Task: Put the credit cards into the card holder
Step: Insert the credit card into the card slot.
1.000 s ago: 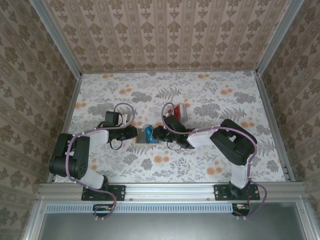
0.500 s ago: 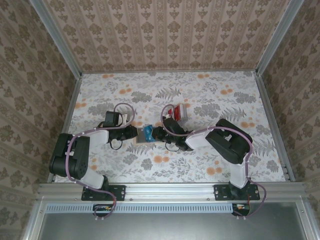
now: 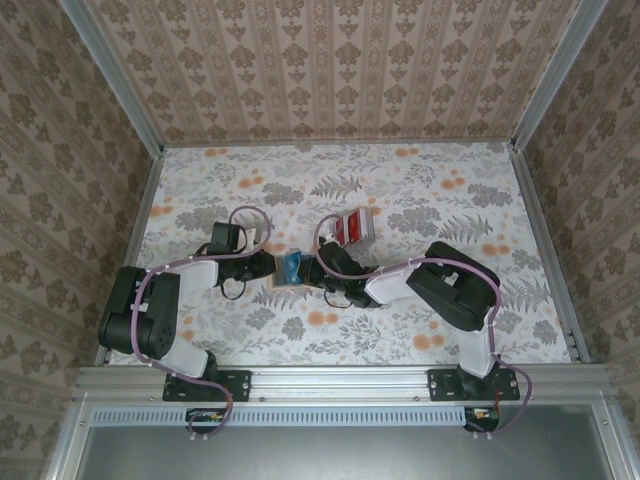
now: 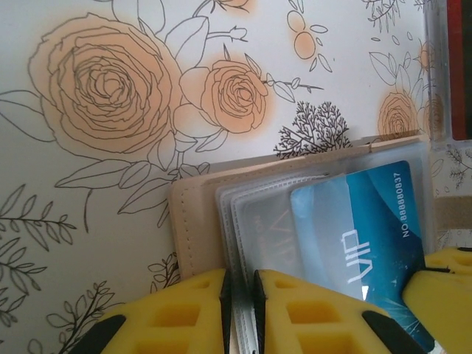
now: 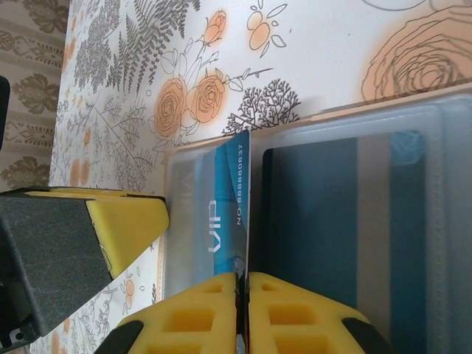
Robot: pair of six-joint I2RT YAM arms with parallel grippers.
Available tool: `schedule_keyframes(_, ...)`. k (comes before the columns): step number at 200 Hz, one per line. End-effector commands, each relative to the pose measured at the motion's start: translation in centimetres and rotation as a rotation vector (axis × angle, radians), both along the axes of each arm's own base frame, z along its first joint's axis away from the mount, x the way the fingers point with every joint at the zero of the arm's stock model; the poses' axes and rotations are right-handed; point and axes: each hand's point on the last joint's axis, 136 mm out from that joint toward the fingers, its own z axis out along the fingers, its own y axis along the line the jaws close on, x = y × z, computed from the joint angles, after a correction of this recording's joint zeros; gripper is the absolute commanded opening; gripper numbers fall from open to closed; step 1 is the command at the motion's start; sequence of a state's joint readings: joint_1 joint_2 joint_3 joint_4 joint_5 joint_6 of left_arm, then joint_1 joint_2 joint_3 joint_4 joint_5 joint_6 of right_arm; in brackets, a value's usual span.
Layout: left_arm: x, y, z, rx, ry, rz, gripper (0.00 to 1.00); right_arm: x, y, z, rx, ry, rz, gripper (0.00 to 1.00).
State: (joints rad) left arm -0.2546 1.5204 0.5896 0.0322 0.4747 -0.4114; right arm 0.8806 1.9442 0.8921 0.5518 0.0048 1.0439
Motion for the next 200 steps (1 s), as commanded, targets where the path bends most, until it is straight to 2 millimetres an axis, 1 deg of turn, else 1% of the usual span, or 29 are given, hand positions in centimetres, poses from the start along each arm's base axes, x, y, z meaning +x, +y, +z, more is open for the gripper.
schedule_keyframes(1,-0.8,-0.6,0.2,-0.017,0.018,-0.013,0.19,-0.6,0.2,-1.7,-0.079,0.014,0.021,0.12)
schedule_keyframes(45,-0.8,-0.7,0.2,-0.016,0.017,-0.016,0.19,-0.9,0.9,-2.0,-0.09,0.02,0.043,0.13)
schedule_keyframes(102,-0.7,-0.7,0.3,-0.013,0.012,-0.017,0.19,-1.1,2.0,-1.5,-0.114,0.002,0.082,0.15)
schedule_keyframes(136,-0.7,-0.7,0.3,-0.01,0.01,-0.015,0.19,-1.3,2.1,-1.5,-0.122,-0.001,0.092,0.17)
schedule_keyframes(151,-0.8,-0.6,0.3,-0.006,0.011,-0.014,0.19,-1.2,2.0,-0.9,-0.128,-0.015,0.094,0.2)
schedule_keyframes(169,-0.8,-0.6,0.4,-0.007,0.008,-0.016,0.19,-1.2,1.3,-0.5,-0.148,-0.026,0.087,0.23)
schedule_keyframes(181,-0.7,-0.5,0.5,0.001,0.004,-0.017,0.19,-1.2,1.2,0.3,-0.147,-0.041,0.089,0.26)
schedule_keyframes(200,-0.7,-0.4,0.6,0.012,0.002,-0.016,0.19,-1.1,1.0,1.7,-0.173,-0.079,0.098,0.28)
